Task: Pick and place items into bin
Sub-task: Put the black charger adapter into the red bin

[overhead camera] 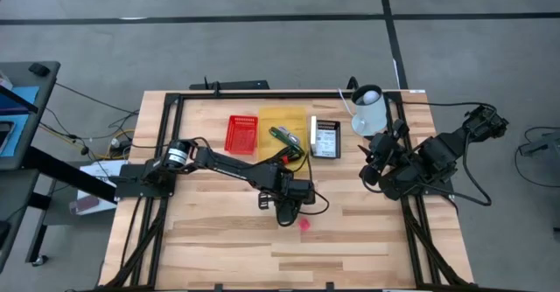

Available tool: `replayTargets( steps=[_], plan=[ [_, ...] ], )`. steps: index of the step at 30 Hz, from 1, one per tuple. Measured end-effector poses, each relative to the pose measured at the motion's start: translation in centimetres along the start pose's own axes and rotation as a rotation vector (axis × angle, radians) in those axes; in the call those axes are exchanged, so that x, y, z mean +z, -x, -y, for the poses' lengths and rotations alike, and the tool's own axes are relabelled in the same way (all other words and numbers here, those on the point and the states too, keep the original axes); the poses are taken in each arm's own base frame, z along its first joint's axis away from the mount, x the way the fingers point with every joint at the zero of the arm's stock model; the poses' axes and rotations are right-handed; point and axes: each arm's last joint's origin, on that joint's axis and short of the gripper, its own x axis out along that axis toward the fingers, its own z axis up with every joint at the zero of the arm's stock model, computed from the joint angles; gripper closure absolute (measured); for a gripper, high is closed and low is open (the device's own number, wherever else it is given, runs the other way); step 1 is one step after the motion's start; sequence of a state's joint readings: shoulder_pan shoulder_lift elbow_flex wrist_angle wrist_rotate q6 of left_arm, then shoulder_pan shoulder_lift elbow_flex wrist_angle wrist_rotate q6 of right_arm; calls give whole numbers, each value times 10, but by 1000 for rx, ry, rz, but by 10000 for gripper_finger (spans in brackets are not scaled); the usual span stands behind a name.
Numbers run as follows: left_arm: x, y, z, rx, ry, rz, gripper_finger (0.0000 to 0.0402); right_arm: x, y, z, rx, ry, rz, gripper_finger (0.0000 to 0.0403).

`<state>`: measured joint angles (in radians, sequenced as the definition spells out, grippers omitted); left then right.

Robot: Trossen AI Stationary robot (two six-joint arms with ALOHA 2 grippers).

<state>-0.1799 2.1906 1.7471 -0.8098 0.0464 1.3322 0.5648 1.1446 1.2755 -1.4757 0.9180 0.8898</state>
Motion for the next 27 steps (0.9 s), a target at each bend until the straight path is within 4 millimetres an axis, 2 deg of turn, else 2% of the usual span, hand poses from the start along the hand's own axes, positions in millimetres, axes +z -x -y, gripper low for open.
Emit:
replayTargets(
  steps=[9, 15, 27],
  plan=[
    [4, 0, 2, -6, 23, -33, 400, 1, 0, -1, 5, -9, 4, 272],
    [7, 0, 4, -9, 20, -54, 401, 1, 0, -1, 7, -11, 5, 272],
    [7, 12, 1, -46, 65, -160, 401, 1, 0, -1, 7, -13, 6, 272]
  ],
)
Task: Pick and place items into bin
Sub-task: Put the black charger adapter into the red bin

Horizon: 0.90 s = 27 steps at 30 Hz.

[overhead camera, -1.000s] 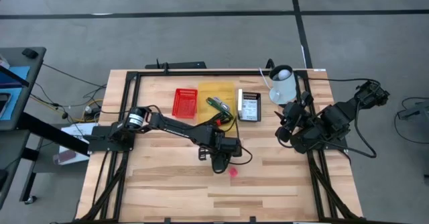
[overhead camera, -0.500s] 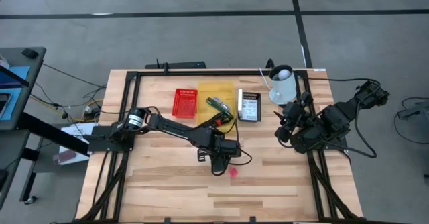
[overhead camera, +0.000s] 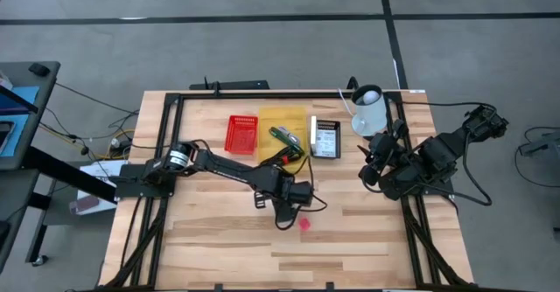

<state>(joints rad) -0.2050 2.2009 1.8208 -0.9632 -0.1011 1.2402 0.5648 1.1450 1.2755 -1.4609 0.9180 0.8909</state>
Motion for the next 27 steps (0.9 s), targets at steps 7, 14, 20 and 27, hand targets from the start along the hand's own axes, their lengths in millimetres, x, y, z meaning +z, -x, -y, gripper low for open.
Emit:
replayTargets(
  steps=[7, 14, 20, 27],
  plan=[
    [-10, 12, -7, -9, 104, -18, 401, 0, -1, 0, -3, -5, -1, 272],
    [-35, 48, -23, -19, 294, -1, 402, 3, -5, 3, -29, -22, -12, 272],
    [-75, 97, -30, 47, 477, -18, 401, 4, -8, 6, -49, -30, -20, 272],
    [-137, 174, -7, 154, 767, 29, 401, 5, -9, 6, -52, -33, -21, 272]
  ],
)
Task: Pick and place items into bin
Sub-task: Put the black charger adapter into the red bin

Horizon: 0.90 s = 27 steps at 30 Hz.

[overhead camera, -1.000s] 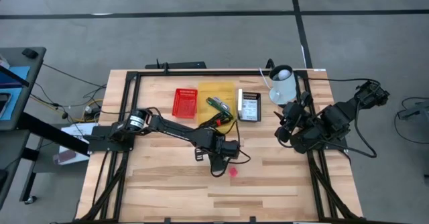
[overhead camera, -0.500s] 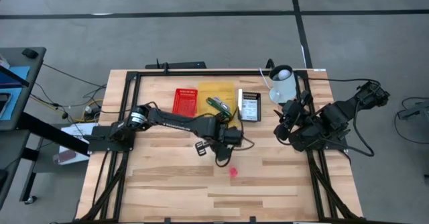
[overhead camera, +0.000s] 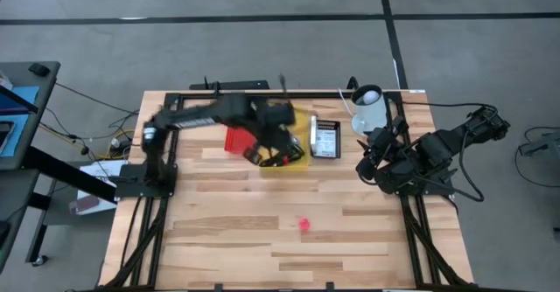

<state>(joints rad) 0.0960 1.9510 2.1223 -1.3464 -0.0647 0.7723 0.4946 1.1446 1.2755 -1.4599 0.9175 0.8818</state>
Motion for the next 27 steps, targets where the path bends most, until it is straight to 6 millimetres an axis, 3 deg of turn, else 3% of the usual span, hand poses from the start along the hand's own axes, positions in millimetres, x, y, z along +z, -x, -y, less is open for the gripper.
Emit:
replayTargets(
  steps=[7, 13, 18, 27],
  plan=[
    [-57, 63, -21, 85, 220, 81, 401, 3, 0, -4, 28, -48, 24, 272],
    [-98, 83, -36, 108, 397, 96, 401, 7, -1, -10, 54, -92, 44, 272],
    [-127, 72, -44, 67, 525, 13, 401, 9, -2, -16, 67, -108, 50, 272],
    [-167, 5, -41, -82, 639, -160, 401, 10, -7, -28, 81, -93, 18, 272]
  ],
)
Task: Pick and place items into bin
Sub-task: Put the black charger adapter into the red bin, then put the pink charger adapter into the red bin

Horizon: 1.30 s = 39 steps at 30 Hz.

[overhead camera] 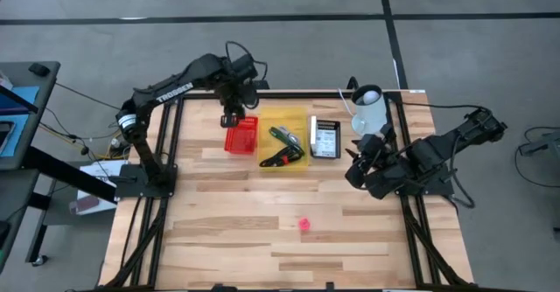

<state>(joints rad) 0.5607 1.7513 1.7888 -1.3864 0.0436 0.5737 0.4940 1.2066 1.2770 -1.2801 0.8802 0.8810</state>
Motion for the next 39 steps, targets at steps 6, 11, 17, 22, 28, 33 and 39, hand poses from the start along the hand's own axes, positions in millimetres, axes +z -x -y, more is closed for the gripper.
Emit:
replayTargets(
  steps=[6, 11, 17, 22, 28, 33, 39],
  plan=[
    [-12, -40, -1, -23, -13, -92, 401, -2, -5, -7, -6, 27, -29, 272],
    [-16, -52, 3, -54, -20, -122, 401, -2, -9, -9, -13, 38, -36, 272],
    [-16, -55, 4, -56, 10, -115, 385, -1, -12, -15, -12, 39, -26, 272],
    [-14, -55, 3, -46, 49, -94, 345, -1, -15, -18, -3, 32, -49, 272],
    [-15, -50, 11, -46, 48, -166, 303, 0, -24, -24, 40, 18, -135, 272],
    [-15, -21, 23, -64, 40, -111, 294, -3, -39, -43, 142, 104, -252, 272],
    [-35, 60, 48, -57, -49, 351, 294, -12, -60, -81, 175, 196, -261, 272]
  ],
)
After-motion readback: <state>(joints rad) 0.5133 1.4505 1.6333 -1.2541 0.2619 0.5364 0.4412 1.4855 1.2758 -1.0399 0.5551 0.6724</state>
